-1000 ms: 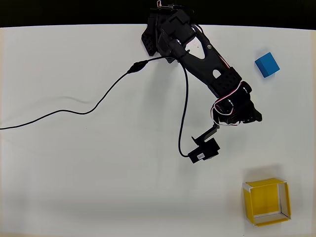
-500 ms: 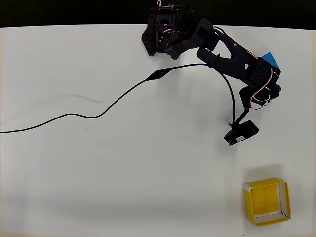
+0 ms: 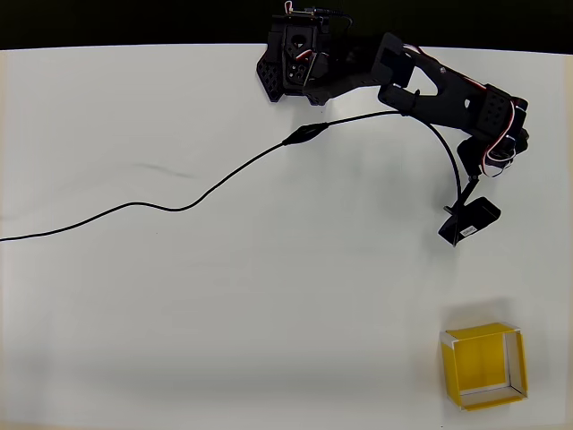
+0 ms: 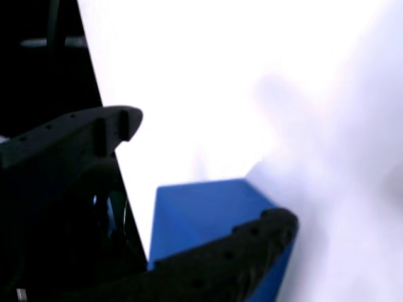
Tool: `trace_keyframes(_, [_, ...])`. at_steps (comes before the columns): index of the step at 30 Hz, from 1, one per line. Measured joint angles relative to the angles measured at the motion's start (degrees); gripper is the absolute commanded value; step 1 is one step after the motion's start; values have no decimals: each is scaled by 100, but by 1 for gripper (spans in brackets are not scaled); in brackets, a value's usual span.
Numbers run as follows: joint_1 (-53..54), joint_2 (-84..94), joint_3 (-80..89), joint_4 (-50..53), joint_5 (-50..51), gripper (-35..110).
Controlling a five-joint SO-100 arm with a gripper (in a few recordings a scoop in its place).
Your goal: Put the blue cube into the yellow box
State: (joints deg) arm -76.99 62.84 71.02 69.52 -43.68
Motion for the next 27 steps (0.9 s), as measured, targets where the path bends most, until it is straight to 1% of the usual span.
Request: trace_keyframes(27, [-782,-571,-158,35,536,41])
